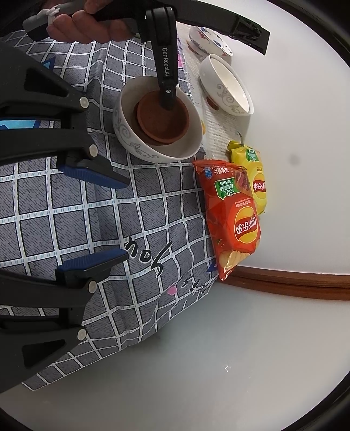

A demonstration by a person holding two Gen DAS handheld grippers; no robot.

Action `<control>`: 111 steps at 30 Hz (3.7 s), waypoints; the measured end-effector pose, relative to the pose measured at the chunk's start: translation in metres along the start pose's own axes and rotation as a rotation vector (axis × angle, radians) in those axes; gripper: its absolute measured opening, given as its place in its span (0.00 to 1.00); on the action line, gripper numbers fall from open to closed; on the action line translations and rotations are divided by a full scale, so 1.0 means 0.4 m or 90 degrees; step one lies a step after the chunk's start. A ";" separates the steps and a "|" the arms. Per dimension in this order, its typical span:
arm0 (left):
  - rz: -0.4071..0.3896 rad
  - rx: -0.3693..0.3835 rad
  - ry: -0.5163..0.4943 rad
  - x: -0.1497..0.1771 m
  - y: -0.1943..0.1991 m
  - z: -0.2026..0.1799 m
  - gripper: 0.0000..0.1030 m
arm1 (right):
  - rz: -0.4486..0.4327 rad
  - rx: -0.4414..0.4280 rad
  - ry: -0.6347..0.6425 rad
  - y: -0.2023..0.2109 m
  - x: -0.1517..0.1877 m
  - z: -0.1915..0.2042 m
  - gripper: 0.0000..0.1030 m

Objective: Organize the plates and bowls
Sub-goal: 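Grasp the white bowl rim with both grippers, then lift the white bowl and carry it toward the teal plate stack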

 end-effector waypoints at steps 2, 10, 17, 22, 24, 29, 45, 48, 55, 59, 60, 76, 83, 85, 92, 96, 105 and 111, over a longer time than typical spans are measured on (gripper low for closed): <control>0.001 0.001 0.000 0.000 -0.001 0.000 0.09 | 0.000 -0.001 0.000 0.001 0.001 0.002 0.45; 0.016 -0.007 -0.020 0.005 -0.001 -0.008 0.13 | 0.002 -0.006 0.013 0.004 0.000 0.017 0.45; 0.026 -0.009 -0.038 0.014 0.013 -0.017 0.19 | -0.003 -0.031 0.003 0.007 -0.016 0.025 0.45; 0.001 -0.026 -0.042 0.006 0.056 -0.007 0.22 | -0.006 -0.061 -0.009 0.005 -0.035 0.034 0.45; -0.010 -0.024 -0.036 -0.002 0.076 0.002 0.26 | -0.003 -0.074 -0.018 0.001 -0.047 0.038 0.45; -0.014 -0.043 -0.035 -0.013 0.095 0.023 0.33 | 0.011 -0.107 -0.023 -0.018 -0.075 0.067 0.45; 0.033 -0.050 -0.030 0.008 0.038 0.058 0.33 | 0.098 -0.100 0.001 -0.149 -0.099 0.151 0.28; 0.041 -0.055 -0.035 0.010 0.028 0.062 0.33 | 0.110 -0.097 0.001 -0.167 -0.096 0.157 0.26; 0.047 -0.064 -0.021 0.009 0.004 0.086 0.33 | 0.112 -0.094 -0.004 -0.181 -0.096 0.160 0.26; 0.047 -0.065 -0.026 0.010 -0.007 0.085 0.33 | 0.107 -0.080 -0.003 -0.186 -0.099 0.158 0.26; 0.048 -0.066 -0.027 0.011 -0.010 0.084 0.32 | 0.108 -0.078 -0.005 -0.190 -0.101 0.158 0.26; 0.051 -0.071 -0.044 0.018 -0.034 0.067 0.21 | 0.118 -0.080 0.011 -0.212 -0.099 0.167 0.23; 0.048 -0.049 -0.041 0.019 -0.037 0.057 0.12 | 0.118 -0.102 0.009 -0.214 -0.099 0.176 0.15; 0.047 -0.051 -0.045 0.019 -0.038 0.055 0.12 | 0.117 -0.101 0.010 -0.214 -0.098 0.175 0.15; 0.043 -0.049 -0.043 0.019 -0.037 0.056 0.11 | 0.126 -0.108 -0.002 -0.218 -0.097 0.170 0.15; 0.041 -0.048 -0.042 0.019 -0.037 0.057 0.11 | 0.133 -0.114 -0.004 -0.223 -0.099 0.167 0.15; 0.049 -0.049 -0.054 0.017 -0.040 0.057 0.11 | 0.124 -0.113 -0.010 -0.220 -0.098 0.176 0.09; 0.046 -0.057 -0.058 0.016 -0.042 0.054 0.10 | 0.146 -0.116 -0.013 -0.230 -0.099 0.177 0.09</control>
Point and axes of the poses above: each gripper's, at about its wrist camera, not at the fingertips, and y roughly against the way its jaws point, z to its left, x to its underside, the point moved 4 cm from there along -y, roughly the way its jaws point, and after that the axes turned 8 degrees about x, right-handed, at the moved point
